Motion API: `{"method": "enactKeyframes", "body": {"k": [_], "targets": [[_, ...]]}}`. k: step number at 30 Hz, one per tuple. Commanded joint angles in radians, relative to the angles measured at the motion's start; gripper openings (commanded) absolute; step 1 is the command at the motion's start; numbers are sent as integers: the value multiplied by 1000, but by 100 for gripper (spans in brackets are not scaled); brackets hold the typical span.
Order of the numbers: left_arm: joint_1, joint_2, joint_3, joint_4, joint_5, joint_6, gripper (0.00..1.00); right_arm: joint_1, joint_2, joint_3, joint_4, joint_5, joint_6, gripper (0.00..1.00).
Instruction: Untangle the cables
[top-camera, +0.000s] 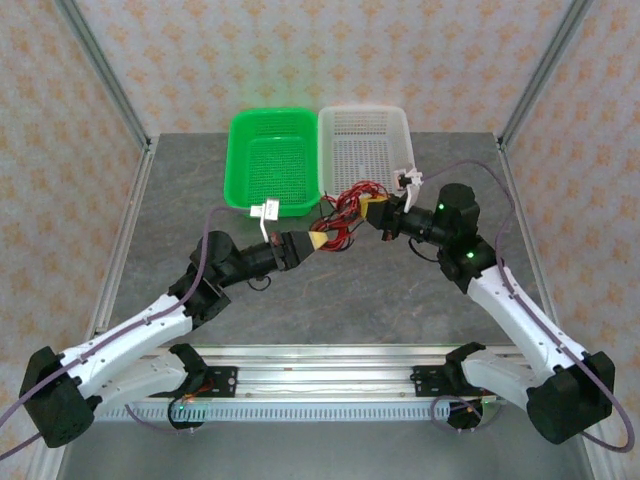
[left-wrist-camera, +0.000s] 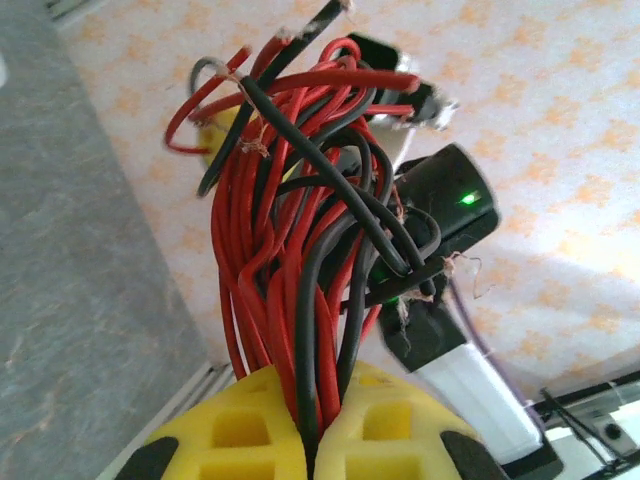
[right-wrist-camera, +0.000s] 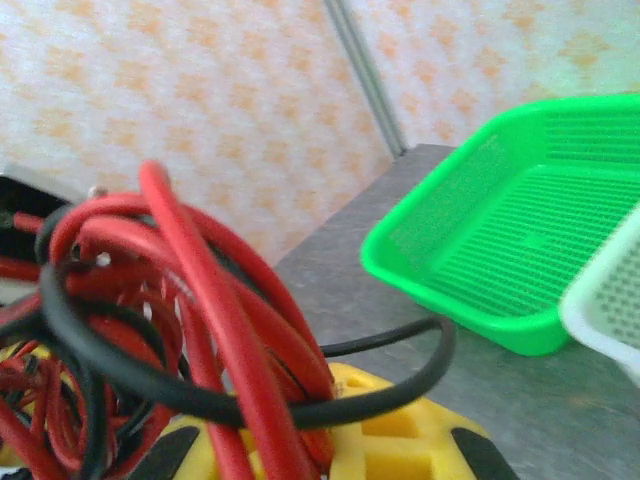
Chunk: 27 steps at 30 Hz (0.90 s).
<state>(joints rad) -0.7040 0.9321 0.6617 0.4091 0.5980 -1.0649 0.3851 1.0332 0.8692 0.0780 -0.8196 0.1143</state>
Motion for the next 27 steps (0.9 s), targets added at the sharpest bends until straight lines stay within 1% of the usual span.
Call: {"method": "enactKeyframes", "body": {"k": [1, 3, 6, 10, 15, 19, 22, 27], "targets": [[8, -44, 83, -300, -101, 194, 0, -5, -42, 72, -198, 198, -133, 0], [8, -47, 125, -447, -182, 276, 0, 5, -54, 91, -273, 287, -165, 0], [9, -42, 158, -544, -242, 339, 0, 35, -62, 110, -347, 395, -195, 0], [8, -5, 178, -574, -222, 384, 0, 103, -49, 143, -409, 507, -232, 0], [8, 66, 190, -619, -192, 439, 0, 188, 21, 221, -489, 672, -283, 0], [8, 103, 191, -662, -194, 472, 0, 242, 79, 267, -523, 812, -332, 0], [8, 118, 195, -709, -216, 506, 0, 287, 125, 293, -543, 950, -382, 0], [8, 132, 206, -792, -296, 526, 0, 373, 212, 300, -574, 1231, -483, 0]]}}
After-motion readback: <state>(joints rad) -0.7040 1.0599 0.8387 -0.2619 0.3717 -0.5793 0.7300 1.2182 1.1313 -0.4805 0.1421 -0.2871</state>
